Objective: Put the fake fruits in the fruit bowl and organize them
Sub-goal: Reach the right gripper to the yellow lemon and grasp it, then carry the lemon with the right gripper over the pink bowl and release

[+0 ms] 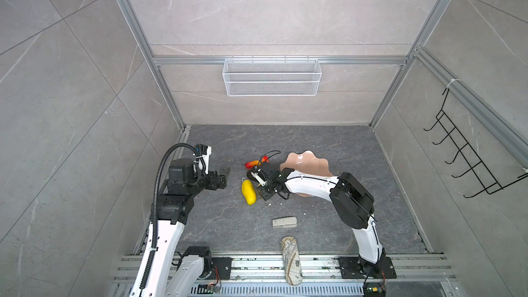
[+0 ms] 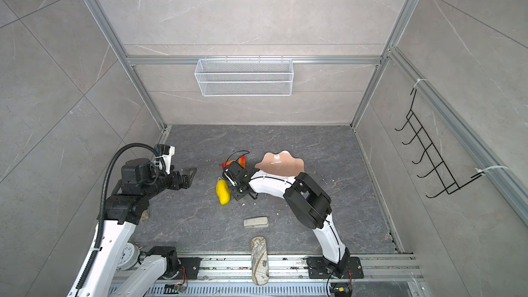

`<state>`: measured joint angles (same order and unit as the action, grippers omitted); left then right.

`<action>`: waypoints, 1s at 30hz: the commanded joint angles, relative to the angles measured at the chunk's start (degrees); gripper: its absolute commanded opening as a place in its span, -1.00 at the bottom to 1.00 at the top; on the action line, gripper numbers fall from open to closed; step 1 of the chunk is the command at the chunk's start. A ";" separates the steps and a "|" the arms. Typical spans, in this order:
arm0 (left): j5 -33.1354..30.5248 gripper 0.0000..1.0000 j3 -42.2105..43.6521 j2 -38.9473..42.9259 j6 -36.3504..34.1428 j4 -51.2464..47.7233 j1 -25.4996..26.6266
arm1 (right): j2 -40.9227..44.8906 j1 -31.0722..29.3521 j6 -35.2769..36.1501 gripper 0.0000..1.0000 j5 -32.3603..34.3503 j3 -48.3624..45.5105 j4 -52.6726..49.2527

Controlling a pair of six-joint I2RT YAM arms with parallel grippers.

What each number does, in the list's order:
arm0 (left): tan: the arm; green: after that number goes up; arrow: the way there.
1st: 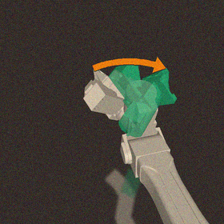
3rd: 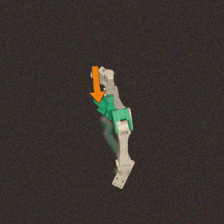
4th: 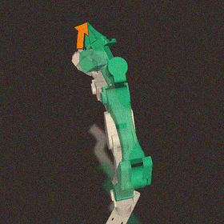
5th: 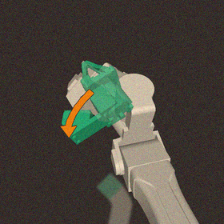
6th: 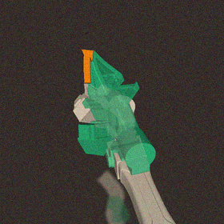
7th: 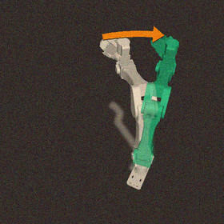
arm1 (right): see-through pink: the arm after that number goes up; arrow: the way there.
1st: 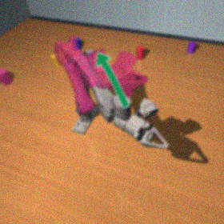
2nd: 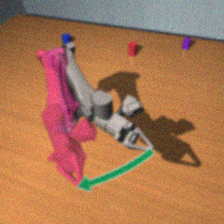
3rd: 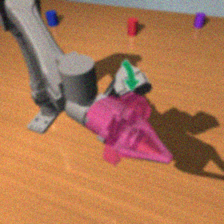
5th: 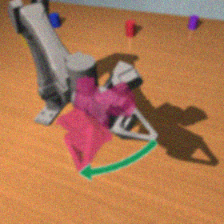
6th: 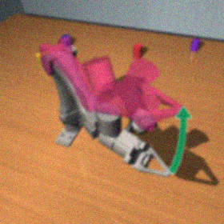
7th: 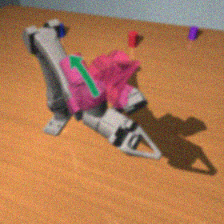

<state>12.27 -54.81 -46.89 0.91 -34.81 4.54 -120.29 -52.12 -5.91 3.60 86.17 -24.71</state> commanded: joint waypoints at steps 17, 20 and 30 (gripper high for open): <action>-0.15 1.00 0.05 0.18 -0.82 0.18 0.21 | 28.54 6.84 2.92 -0.42 4.35 -8.78 -3.97; -0.06 1.00 0.18 0.60 -0.90 0.26 0.21 | 31.75 11.58 2.00 -0.50 4.91 -11.82 -3.18; -0.35 1.00 0.18 1.06 -0.98 0.21 0.21 | 30.90 21.21 1.51 -0.54 6.55 -18.09 -0.30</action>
<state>12.10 -54.72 -46.78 0.89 -34.79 4.54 -88.33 -31.83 -3.88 9.45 69.56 -26.33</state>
